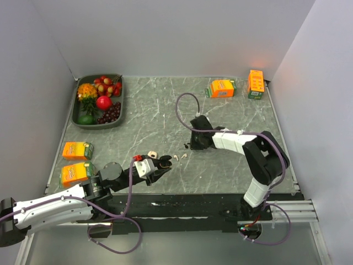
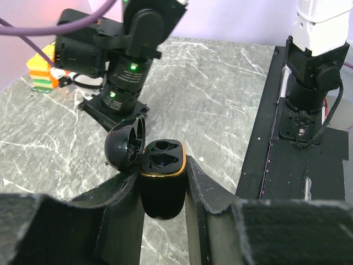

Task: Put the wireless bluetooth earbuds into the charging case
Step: Adjust the earbud at the center of the board.

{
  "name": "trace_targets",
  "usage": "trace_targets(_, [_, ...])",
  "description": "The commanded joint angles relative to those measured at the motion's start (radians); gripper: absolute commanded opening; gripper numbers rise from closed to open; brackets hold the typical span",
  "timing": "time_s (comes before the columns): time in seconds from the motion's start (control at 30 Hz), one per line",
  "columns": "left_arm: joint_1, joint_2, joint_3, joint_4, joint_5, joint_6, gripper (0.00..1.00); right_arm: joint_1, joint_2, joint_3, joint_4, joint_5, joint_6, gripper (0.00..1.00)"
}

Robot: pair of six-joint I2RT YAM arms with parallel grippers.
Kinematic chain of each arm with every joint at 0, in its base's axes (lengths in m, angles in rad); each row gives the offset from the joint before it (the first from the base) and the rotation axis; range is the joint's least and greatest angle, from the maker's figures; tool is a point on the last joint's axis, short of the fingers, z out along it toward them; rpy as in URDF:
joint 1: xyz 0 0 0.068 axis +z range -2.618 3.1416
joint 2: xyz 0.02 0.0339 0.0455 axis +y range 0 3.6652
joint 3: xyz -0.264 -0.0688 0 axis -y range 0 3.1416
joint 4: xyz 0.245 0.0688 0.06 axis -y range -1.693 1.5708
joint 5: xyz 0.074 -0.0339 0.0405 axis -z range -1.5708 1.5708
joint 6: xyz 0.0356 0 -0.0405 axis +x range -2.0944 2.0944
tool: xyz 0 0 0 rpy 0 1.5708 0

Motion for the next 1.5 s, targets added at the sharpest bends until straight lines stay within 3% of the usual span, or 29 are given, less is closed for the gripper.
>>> trace_targets(0.0, [-0.004, -0.008, -0.002, 0.028, -0.005, -0.012, 0.01, -0.014, 0.062, 0.086, -0.006, 0.016, -0.006, 0.0])
trace_targets(0.13, [-0.005, -0.01, -0.003, 0.028, -0.012, -0.009, 0.01, -0.031, 0.115, 0.172, -0.042, 0.046, -0.036, 0.0])
trace_targets(0.23, [-0.004, -0.01, -0.003, 0.022, -0.015, -0.009, 0.01, -0.042, 0.149, 0.233, -0.078, 0.086, -0.064, 0.11])
trace_targets(0.4, [-0.004, -0.017, -0.006, 0.019, -0.019, -0.006, 0.01, -0.066, 0.172, 0.295, -0.113, 0.138, -0.122, 0.39])
trace_targets(0.57, [-0.004, -0.013, -0.008, 0.03, -0.018, -0.007, 0.01, -0.065, 0.053, 0.231, -0.089, 0.112, -0.113, 0.57])
trace_targets(0.8, [-0.005, 0.021, -0.005, 0.062, -0.012, -0.004, 0.01, -0.055, 0.086, 0.267, -0.127, -0.024, 0.161, 0.56])
trace_targets(1.0, [-0.005, -0.016, -0.005, 0.039, -0.018, -0.02, 0.01, -0.023, 0.191, 0.352, -0.164, 0.023, 0.326, 0.56])
trace_targets(1.47, [-0.005, -0.04, -0.006, 0.03, -0.018, -0.009, 0.01, -0.032, 0.255, 0.37, -0.23, 0.111, 0.318, 0.52])
